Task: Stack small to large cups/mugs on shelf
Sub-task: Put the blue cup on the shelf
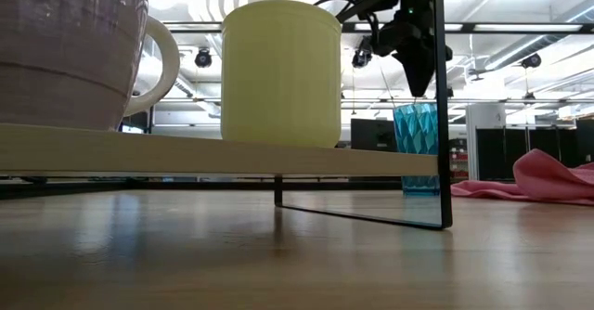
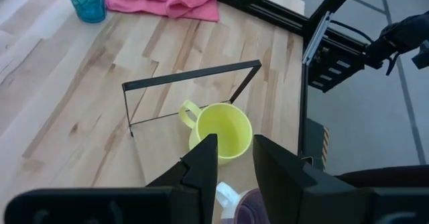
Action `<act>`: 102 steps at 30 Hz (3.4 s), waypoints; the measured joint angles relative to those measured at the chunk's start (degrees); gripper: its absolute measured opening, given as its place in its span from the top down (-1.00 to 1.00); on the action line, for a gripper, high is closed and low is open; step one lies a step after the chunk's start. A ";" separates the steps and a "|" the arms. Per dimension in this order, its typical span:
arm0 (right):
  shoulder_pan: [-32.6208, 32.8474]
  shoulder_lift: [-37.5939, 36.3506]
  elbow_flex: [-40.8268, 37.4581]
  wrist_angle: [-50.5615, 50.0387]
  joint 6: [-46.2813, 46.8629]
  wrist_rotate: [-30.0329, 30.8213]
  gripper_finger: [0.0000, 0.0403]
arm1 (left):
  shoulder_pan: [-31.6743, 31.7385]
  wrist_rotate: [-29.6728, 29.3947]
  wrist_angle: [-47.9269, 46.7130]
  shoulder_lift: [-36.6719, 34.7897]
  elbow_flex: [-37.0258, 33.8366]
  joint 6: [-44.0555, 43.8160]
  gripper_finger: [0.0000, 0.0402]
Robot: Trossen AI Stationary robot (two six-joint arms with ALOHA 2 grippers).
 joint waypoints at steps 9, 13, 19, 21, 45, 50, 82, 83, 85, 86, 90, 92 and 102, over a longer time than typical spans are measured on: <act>0.02 0.01 0.00 2.92 -0.15 0.05 0.71 | 0.00 0.00 0.02 0.00 0.00 -0.02 0.60; -0.24 0.01 -0.63 2.86 -0.13 0.03 0.71 | 0.00 0.00 0.20 0.00 0.00 -0.02 0.60; -0.96 0.01 -2.43 3.19 -0.13 0.07 0.71 | 0.36 -0.01 1.41 0.00 0.00 0.00 0.60; -1.17 0.01 -3.17 3.74 -0.13 0.07 0.71 | 0.39 -0.02 1.35 0.00 0.00 0.00 0.60; -0.52 0.08 -1.89 16.65 -7.71 -4.85 0.95 | 0.91 0.00 1.24 0.00 0.00 0.25 0.60; 1.32 0.08 2.44 19.39 -7.86 -6.64 0.95 | 1.72 -0.06 0.71 0.00 0.00 0.33 0.60; 12.48 31.51 45.47 4.64 -10.50 -9.44 0.96 | 4.87 -1.14 -11.35 -2.62 -0.02 -0.12 0.60; 12.71 31.88 45.66 4.68 -10.58 -9.46 0.96 | 4.87 -1.15 -11.26 -2.62 -0.02 -0.11 0.60; 13.06 32.34 45.70 4.36 -10.38 -9.47 0.96 | 4.87 -1.16 -11.29 -2.58 -0.02 -0.10 0.60; 13.15 32.54 45.74 3.94 -10.13 -9.57 0.96 | 4.87 -1.17 -11.28 -2.58 -0.02 -0.10 0.60; 13.48 33.05 45.64 0.90 -9.46 -10.72 0.96 | 4.87 -1.24 -11.26 -2.58 -0.11 -0.08 0.60; 13.71 33.08 45.64 0.09 -8.67 -11.51 0.96 | 4.87 -1.36 -11.28 -2.58 -0.36 -0.06 0.60; 14.53 33.08 44.81 -1.02 -6.51 -11.96 0.96 | 4.87 -1.33 -11.26 -2.54 -1.27 -0.04 0.60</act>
